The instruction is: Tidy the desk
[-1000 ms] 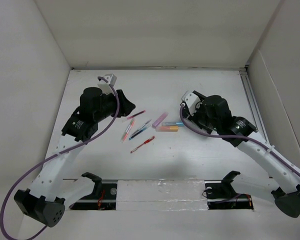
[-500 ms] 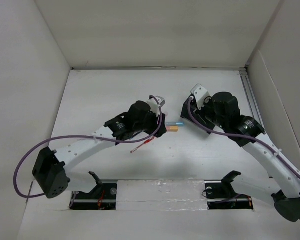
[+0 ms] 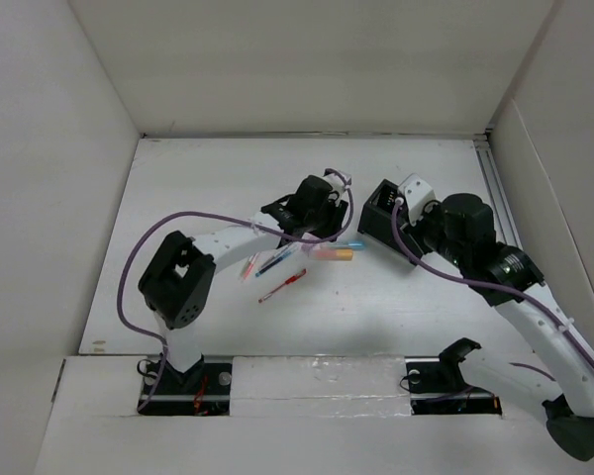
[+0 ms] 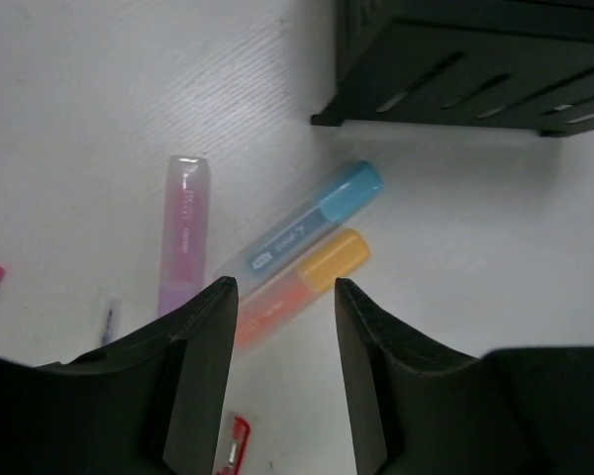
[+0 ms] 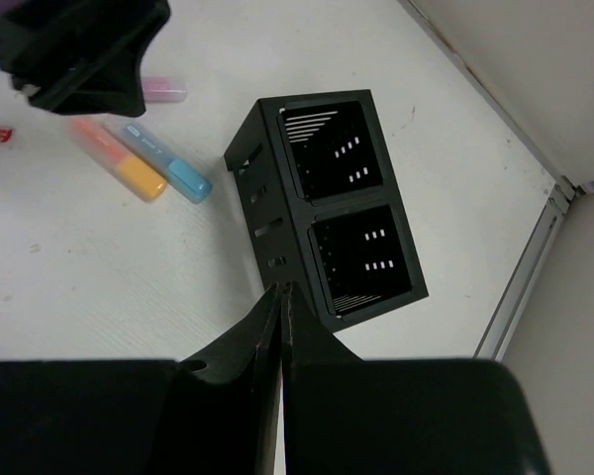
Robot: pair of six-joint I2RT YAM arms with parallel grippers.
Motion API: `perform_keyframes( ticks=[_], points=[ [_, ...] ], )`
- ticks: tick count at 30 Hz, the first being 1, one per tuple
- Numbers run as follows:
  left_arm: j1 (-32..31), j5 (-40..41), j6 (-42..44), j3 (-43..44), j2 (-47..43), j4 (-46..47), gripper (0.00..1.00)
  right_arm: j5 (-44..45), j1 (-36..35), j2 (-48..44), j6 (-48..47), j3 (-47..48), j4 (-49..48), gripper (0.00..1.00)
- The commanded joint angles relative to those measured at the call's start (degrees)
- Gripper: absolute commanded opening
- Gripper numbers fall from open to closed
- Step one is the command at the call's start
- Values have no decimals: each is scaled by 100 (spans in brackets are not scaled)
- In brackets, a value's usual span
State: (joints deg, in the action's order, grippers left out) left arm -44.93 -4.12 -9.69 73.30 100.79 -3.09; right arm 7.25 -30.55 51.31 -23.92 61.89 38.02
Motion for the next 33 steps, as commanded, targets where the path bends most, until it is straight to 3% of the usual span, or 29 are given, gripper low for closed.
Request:
perform_keyframes(
  ticks=[1, 5, 12, 17, 24, 30, 33],
  points=[
    [194, 227, 389, 536, 316, -15, 40, -74, 40, -279, 28, 43, 30, 6],
    [248, 551, 539, 975, 871, -218, 40, -101, 40, -437, 28, 42, 83, 7],
    [371, 193, 723, 1748, 1644, -464, 40, -101, 40, -499, -7, 78, 214, 9],
    [423, 218, 714, 1820, 1917, -499, 40, -30, 40, -464, -51, 157, 258, 11],
    [423, 483, 671, 1934, 2260, -552, 41, -65, 93, -473, -77, 183, 338, 27],
    [371, 587, 679, 1943, 2524, -587, 33, -30, 93, -552, -60, 201, 399, 34],
    [371, 851, 653, 1986, 2594, -613, 18, -109, 93, -578, -34, 341, 408, 36]
  ],
)
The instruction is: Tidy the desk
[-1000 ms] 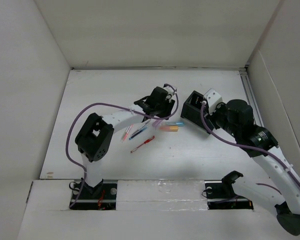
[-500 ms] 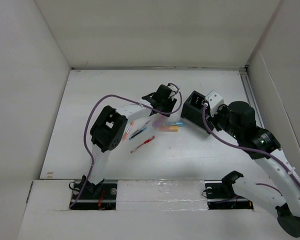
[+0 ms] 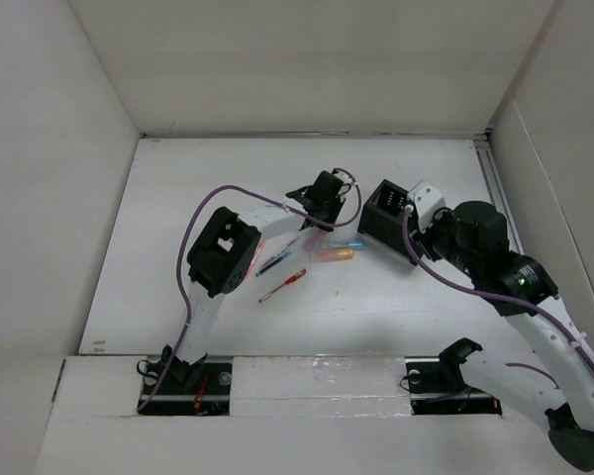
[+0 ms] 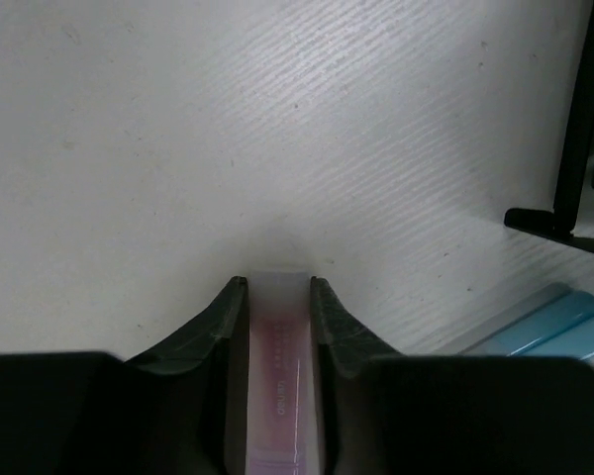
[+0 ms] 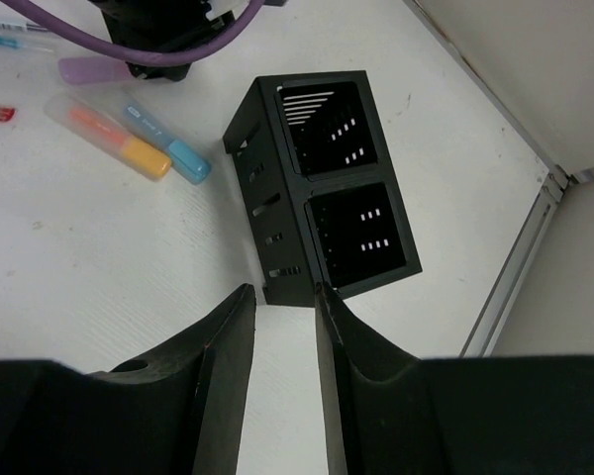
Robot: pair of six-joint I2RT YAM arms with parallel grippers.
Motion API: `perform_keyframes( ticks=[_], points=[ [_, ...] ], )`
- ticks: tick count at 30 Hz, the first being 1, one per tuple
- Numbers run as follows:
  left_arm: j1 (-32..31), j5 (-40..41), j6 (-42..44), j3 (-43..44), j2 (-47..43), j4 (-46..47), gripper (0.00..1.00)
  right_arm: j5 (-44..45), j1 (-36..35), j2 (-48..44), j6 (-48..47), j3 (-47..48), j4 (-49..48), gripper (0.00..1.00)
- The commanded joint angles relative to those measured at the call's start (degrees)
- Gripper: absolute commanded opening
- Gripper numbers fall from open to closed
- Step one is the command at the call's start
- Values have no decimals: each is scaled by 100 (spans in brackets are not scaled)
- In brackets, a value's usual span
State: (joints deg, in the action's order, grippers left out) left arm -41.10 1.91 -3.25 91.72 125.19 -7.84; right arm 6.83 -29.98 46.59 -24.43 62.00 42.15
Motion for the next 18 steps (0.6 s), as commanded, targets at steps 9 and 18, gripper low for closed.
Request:
perform_keyframes(
  ticks=[9, 18],
  points=[
    [-12, 758, 52, 451, -572, -166, 0, -120, 36, -45, 25, 498, 4, 39],
    [94, 433, -641, 1567, -1943, -299, 0, -103, 36, -203, 122, 102, -163, 39]
  ],
)
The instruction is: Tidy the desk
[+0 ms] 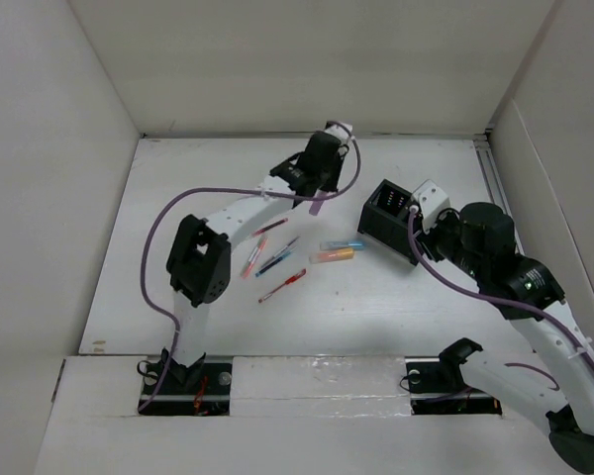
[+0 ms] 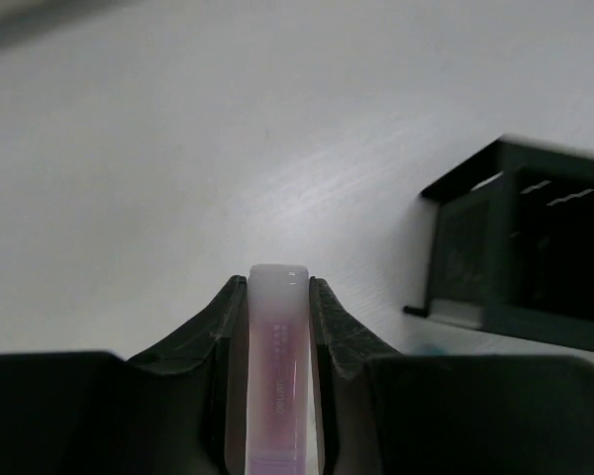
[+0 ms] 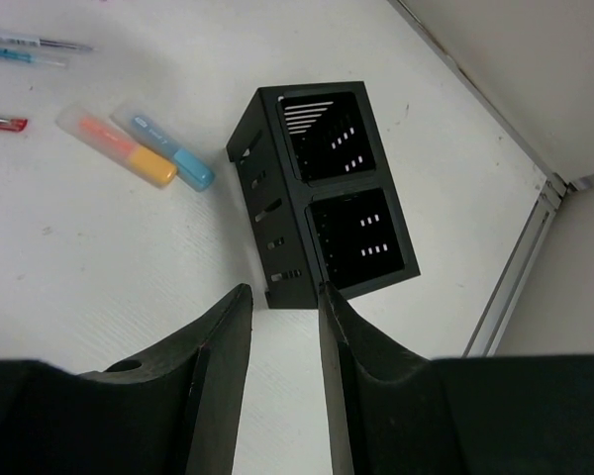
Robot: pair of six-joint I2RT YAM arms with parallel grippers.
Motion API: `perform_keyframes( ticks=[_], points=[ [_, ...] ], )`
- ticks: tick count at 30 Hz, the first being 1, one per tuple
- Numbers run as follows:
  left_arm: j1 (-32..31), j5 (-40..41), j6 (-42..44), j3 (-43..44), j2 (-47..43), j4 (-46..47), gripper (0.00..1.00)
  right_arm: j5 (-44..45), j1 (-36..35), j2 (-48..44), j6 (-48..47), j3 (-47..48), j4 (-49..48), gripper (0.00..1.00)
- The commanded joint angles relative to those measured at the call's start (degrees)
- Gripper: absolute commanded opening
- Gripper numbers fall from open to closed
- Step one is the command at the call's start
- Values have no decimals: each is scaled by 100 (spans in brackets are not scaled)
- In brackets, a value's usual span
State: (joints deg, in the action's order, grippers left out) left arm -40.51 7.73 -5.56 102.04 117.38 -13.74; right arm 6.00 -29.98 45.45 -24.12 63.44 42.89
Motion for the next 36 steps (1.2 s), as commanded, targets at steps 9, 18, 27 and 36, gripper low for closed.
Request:
perform_keyframes(
  ticks=[9, 18, 27, 36],
  points=[
    [-606, -737, -1333, 449, -1412, 2195, 0, 613, 36, -467, 337, 274, -317, 39],
    [-669, -1414, -2072, 1423, 72, 3236, 1, 296, 36, -985, 636, 520, -484, 41],
    [-669, -1546, -2098, 1961, 1014, 3605, 1, 516, 36, -1249, 768, 599, 130, 42],
    [-669, -1476, -2011, 1512, 1269, 4054, 1, 762, 36, -1416, 874, 670, 386, 42]
  ],
)
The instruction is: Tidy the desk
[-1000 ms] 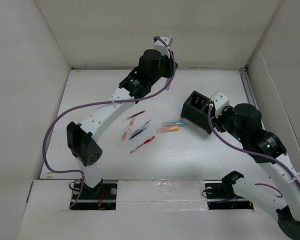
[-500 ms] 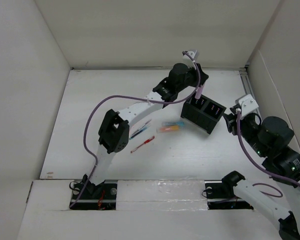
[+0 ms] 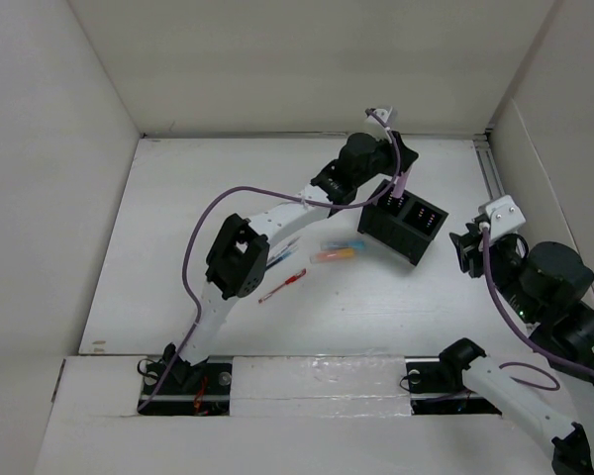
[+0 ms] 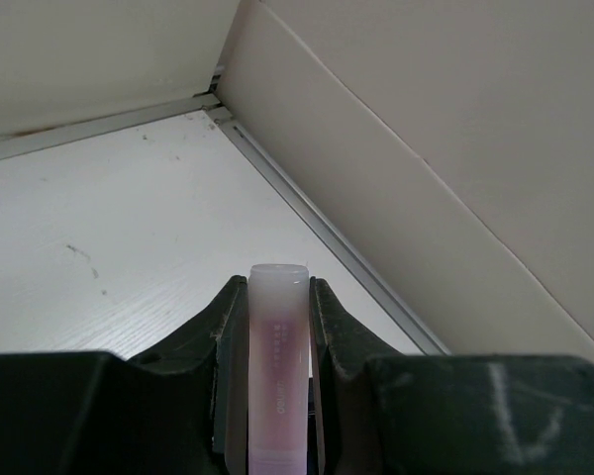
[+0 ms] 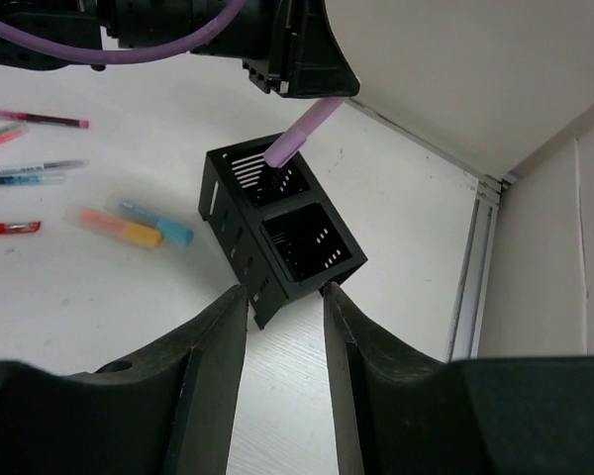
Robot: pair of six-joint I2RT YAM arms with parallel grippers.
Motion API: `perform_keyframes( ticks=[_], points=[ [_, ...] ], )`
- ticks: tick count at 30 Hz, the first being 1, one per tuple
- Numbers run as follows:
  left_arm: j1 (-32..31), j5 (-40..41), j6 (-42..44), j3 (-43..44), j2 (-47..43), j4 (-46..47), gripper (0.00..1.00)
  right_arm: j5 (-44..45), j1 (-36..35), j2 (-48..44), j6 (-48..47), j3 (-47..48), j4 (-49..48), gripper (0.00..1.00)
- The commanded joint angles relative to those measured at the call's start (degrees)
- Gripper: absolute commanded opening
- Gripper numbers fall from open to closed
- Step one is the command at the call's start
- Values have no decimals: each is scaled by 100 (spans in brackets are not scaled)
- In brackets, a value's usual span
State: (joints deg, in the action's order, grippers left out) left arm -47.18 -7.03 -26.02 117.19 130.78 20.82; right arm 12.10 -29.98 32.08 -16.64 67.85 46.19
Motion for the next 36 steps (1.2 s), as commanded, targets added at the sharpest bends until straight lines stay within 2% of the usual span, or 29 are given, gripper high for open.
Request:
perform_keyframes(
  ticks=[1, 13, 23, 24, 27, 30, 33, 36],
  points=[
    [-2, 52, 114, -11, -53, 607, 1, 144, 36, -79, 144, 219, 65, 42],
    [-2, 210, 299, -29, 325, 827, 2, -146, 36, -61, 197, 158, 118, 43],
    [51, 369, 352, -723, 141, 985, 10, -50, 36, -228, 284, 26, 267, 43],
    [51, 377, 352, -767, 123, 986, 11, -32, 36, -237, 293, 17, 293, 43],
    [51, 395, 370, -1057, -61, 1109, 33, 3, 36, -325, 302, -18, 320, 43],
    [51, 474, 414, -1189, -281, 1126, 43, -23, 36, -360, 337, -114, 329, 43],
    [-2, 518, 545, -1216, -553, 1056, 47, -76, 36, -369, 355, -263, 268, 43],
    [-54, 562, 668, -1312, -966, 1029, 50, -102, 36, -395, 346, -456, 136, 32]
  ],
)
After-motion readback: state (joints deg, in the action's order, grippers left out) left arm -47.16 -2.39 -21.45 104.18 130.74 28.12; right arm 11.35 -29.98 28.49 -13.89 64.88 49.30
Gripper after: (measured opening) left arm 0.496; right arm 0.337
